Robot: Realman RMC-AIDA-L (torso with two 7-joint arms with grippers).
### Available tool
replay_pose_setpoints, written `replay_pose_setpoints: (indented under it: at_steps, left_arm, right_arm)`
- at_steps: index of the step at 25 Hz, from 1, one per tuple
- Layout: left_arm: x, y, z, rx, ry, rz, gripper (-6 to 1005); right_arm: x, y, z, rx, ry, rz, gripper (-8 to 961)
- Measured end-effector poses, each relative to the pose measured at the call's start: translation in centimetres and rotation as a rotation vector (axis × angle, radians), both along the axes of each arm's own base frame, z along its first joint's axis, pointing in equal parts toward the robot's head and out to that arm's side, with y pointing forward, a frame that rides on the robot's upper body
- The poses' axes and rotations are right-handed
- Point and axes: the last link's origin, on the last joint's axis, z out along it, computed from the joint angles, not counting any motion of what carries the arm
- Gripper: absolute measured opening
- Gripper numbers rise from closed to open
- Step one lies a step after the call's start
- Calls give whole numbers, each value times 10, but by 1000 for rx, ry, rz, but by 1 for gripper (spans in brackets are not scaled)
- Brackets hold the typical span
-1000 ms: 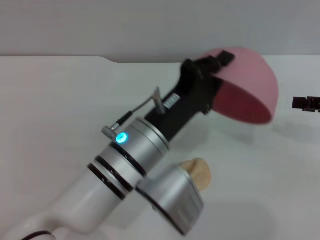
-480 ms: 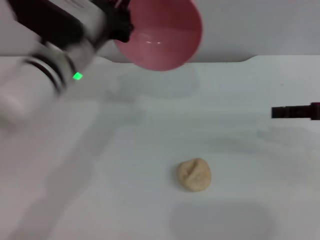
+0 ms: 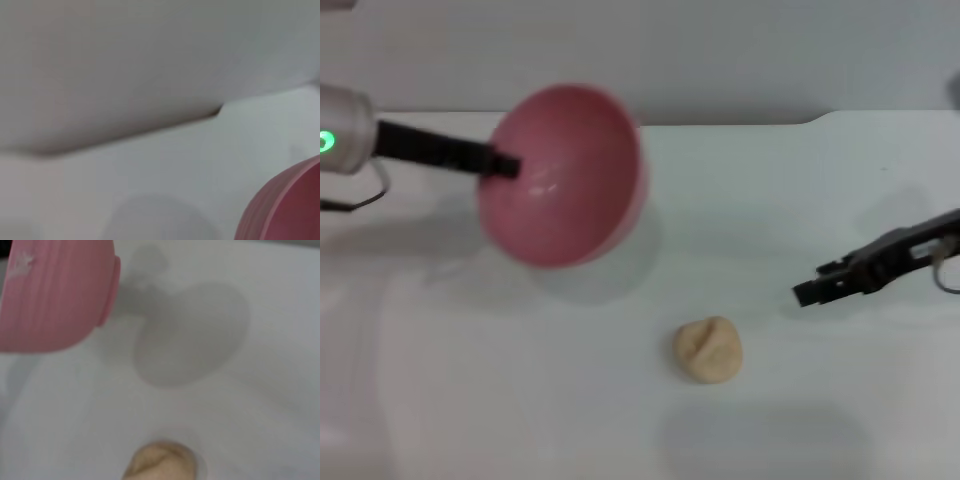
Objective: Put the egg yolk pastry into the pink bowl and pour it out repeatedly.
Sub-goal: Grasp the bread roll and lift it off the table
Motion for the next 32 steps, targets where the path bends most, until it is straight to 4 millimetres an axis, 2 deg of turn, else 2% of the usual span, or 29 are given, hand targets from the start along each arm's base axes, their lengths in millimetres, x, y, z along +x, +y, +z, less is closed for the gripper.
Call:
replay_pose_setpoints:
  at_steps: [6, 12, 15, 18, 25, 32]
  left_arm:
    - [-29, -26, 23, -26, 182, 220, -2]
    - [-29, -44, 22, -49, 207, 233, -2]
    - [-28, -47, 18, -63, 226, 240, -2]
    - [-27, -47, 15, -74, 253, 238, -2]
    - [-22, -46, 16, -73, 264, 221, -1]
    - [-17, -42, 16, -71, 270, 199, -1]
  right_arm:
    - [-30, 14, -39, -98, -104, 129, 559]
    - [-50, 21, -78, -166, -161, 215, 592]
    - [-62, 16, -90, -201, -112, 283, 609]
    - [-65, 12, -95, -227, -103, 310, 625]
    - [-57, 2, -102, -280, -159, 294, 664]
    - [-53, 3, -103, -275, -204, 272, 663]
